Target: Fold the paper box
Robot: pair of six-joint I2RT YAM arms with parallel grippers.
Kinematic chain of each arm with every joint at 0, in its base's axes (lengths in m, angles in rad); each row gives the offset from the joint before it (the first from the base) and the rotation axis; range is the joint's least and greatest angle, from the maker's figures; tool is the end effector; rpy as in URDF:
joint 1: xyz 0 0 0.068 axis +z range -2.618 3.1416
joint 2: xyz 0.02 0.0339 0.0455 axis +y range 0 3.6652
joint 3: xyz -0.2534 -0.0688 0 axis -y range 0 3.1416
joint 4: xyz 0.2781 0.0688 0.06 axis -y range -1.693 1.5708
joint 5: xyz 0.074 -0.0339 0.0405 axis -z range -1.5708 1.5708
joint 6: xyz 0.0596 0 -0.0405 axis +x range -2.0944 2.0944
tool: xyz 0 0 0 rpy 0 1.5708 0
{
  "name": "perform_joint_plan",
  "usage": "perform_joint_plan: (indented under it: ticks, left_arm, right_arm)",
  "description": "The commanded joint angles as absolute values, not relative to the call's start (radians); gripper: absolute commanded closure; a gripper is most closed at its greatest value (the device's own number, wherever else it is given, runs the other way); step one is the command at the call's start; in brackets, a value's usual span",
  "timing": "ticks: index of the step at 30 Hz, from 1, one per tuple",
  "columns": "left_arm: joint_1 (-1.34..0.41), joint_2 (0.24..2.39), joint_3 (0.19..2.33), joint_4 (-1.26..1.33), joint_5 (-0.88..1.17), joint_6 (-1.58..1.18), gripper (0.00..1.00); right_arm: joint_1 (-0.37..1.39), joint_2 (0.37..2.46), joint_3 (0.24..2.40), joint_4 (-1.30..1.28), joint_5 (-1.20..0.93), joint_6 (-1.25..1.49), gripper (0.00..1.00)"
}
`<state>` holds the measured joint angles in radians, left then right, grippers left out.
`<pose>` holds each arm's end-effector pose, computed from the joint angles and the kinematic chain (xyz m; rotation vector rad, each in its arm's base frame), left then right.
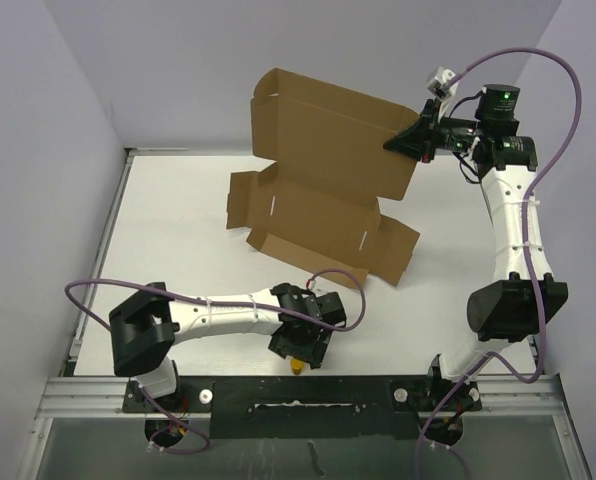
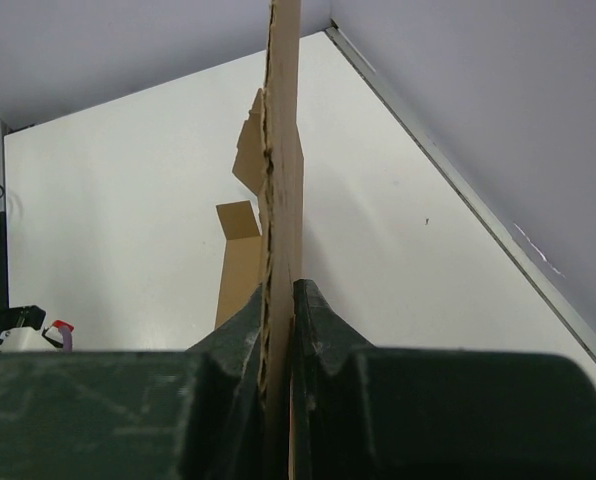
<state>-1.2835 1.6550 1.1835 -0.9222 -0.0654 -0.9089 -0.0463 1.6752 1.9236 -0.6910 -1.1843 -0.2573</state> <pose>0.1000 -0.3248 0.1618 0.5494 2.9458 -0.1918 0.3905 0.0372 0.4507 -0.8924 1.6035 0.9612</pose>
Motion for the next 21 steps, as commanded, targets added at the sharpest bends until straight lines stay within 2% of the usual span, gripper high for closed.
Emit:
perform_joint_plan:
  ticks: [1, 5, 8, 11, 15, 19, 21]
  left_arm:
    - [-1.291, 1.707, 1.203, -0.913, -0.051, -0.93, 0.34]
    - [-1.292, 1.729, 1.195, -0.914, -0.044, -0.93, 0.36]
    - [-1.292, 1.736, 1.196, -0.911, -0.042, -0.927, 0.44]
    - [-1.291, 1.741, 1.192, -0.905, -0.03, -0.924, 0.57]
    - [-1.291, 1.745, 1.182, -0.917, -0.023, -0.924, 0.63]
    - [-1.272, 1.725, 1.174, -0.94, -0.039, -0.9, 0.82]
    - [-1.218, 1.69, 1.174, -0.989, -0.084, -0.862, 0.89]
  right_arm:
    - [-0.057, 1.617, 1.924, -0.635, -1.21, -0.245, 1.0]
    - [-0.061, 1.615, 1.924, -0.632, -1.215, -0.241, 1.0]
    - [-0.066, 1.614, 1.924, -0.631, -1.218, -0.238, 1.0]
    - [-0.071, 1.61, 1.924, -0.627, -1.222, -0.234, 1.0]
    - [-0.085, 1.608, 1.924, -0.617, -1.232, -0.223, 1.0]
    - [-0.092, 1.606, 1.92, -0.606, -1.243, -0.21, 1.0]
    - [-0.094, 1.602, 1.918, -0.602, -1.244, -0.211, 1.0]
